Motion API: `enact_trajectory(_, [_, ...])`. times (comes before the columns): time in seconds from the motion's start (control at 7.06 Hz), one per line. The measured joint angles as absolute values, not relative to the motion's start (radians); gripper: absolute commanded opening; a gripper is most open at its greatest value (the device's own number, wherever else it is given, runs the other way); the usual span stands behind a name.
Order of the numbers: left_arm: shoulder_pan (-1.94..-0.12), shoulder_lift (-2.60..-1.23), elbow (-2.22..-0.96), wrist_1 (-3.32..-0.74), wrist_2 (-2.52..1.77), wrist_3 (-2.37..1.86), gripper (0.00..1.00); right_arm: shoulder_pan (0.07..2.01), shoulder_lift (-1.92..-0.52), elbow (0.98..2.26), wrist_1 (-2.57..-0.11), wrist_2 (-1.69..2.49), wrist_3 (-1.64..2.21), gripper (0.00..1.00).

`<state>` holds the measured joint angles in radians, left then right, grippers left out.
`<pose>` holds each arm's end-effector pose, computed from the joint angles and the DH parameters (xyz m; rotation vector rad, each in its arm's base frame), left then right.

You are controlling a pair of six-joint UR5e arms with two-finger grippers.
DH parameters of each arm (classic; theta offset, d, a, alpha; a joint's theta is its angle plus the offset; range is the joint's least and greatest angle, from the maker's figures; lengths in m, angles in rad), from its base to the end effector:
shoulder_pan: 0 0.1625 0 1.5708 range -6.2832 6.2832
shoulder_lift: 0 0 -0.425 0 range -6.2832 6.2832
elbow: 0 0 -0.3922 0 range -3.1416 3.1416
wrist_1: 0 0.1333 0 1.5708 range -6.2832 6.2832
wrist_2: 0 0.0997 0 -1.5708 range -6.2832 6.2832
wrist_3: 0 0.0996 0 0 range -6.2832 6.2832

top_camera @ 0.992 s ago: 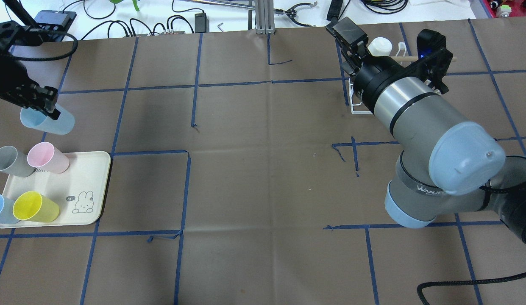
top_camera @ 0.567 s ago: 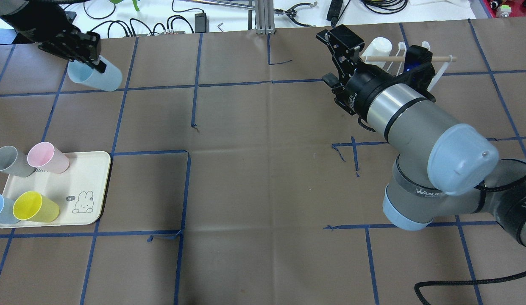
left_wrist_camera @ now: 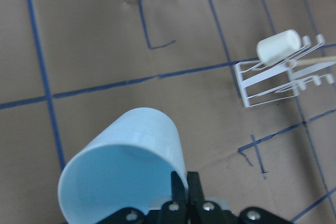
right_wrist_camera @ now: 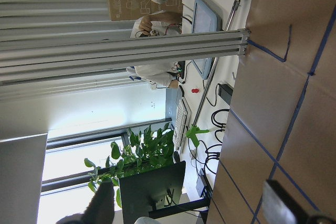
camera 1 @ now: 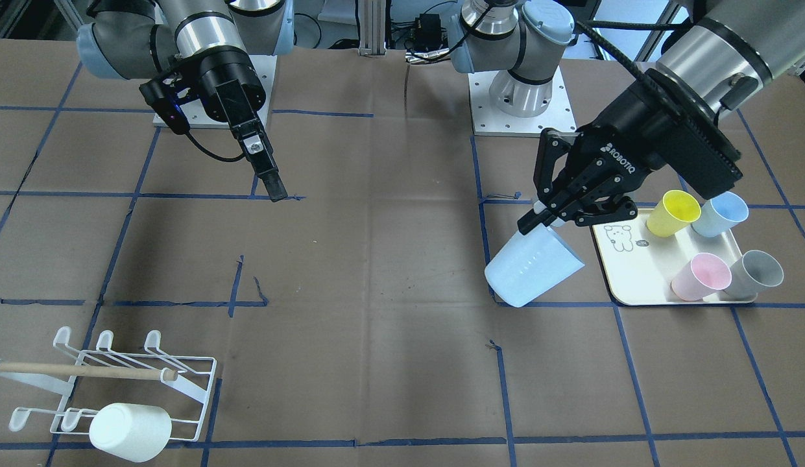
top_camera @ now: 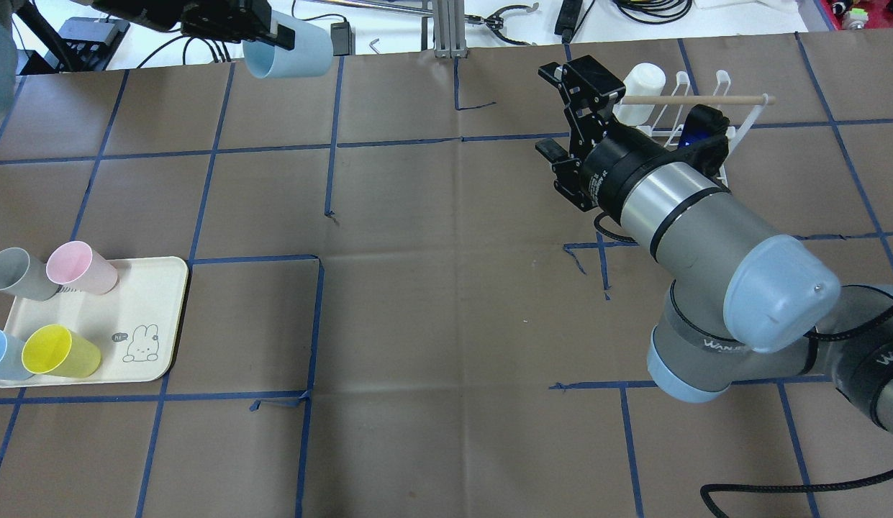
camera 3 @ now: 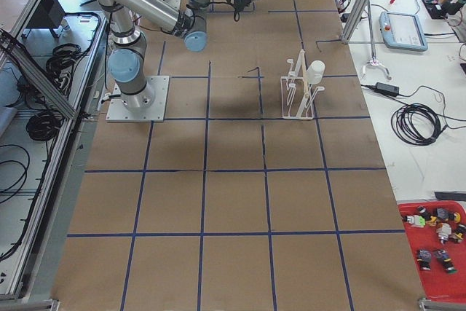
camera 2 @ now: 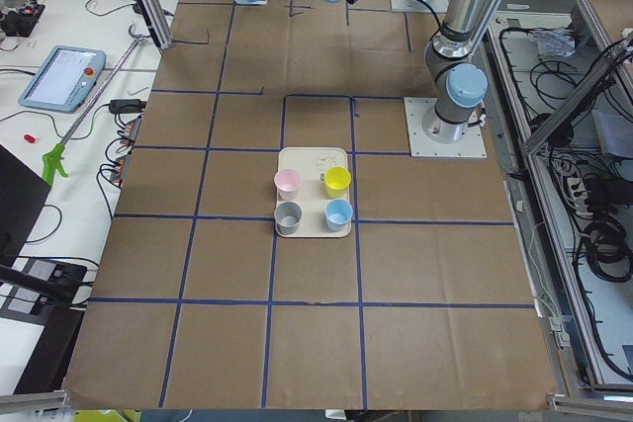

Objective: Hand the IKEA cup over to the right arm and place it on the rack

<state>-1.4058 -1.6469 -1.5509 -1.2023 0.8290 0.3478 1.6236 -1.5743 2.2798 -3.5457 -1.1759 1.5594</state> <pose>-0.1090 -0.5669 0.5250 -0.3703 -2.4085 0.6103 0.1933 -0.4048 0.4011 1.0874 1.5657 -0.6891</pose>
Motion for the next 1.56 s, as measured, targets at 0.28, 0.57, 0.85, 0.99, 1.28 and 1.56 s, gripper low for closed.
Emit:
enact_trajectory(0.28, [-1.407, -1.603, -1.706, -0.948, 0.709, 0.346, 0.0, 1.623, -1.574, 2.28, -3.533, -1.186, 1.557, 1.0])
enact_trajectory(0.57, [-1.41, -1.593, -1.873, -0.629, 0.628, 0.331, 0.0, 1.624, -1.573, 2.275, -3.475, -1.185, 1.556, 1.0])
enact_trajectory(0.85, [-1.458, -1.593, -2.033, -0.321, 0.615, 0.292, 0.0, 1.634, -1.574, 2.267, -3.417, -1.177, 1.563, 1.0])
enact_trajectory(0.99, [-1.495, -1.599, -2.095, -0.154, 0.619, 0.232, 0.0, 1.648, -1.574, 2.262, -3.401, -1.175, 1.564, 1.0])
enact_trajectory(1.28, [-1.538, -1.601, -2.22, 0.118, 0.622, 0.147, 0.01, 1.67, -1.571, 2.246, -3.358, -1.172, 1.57, 1.0])
enact_trajectory(1.56, [-1.549, -1.585, -2.298, 0.212, 0.616, 0.133, 0.02, 1.695, -1.565, 2.231, -3.315, -1.172, 1.574, 1.0])
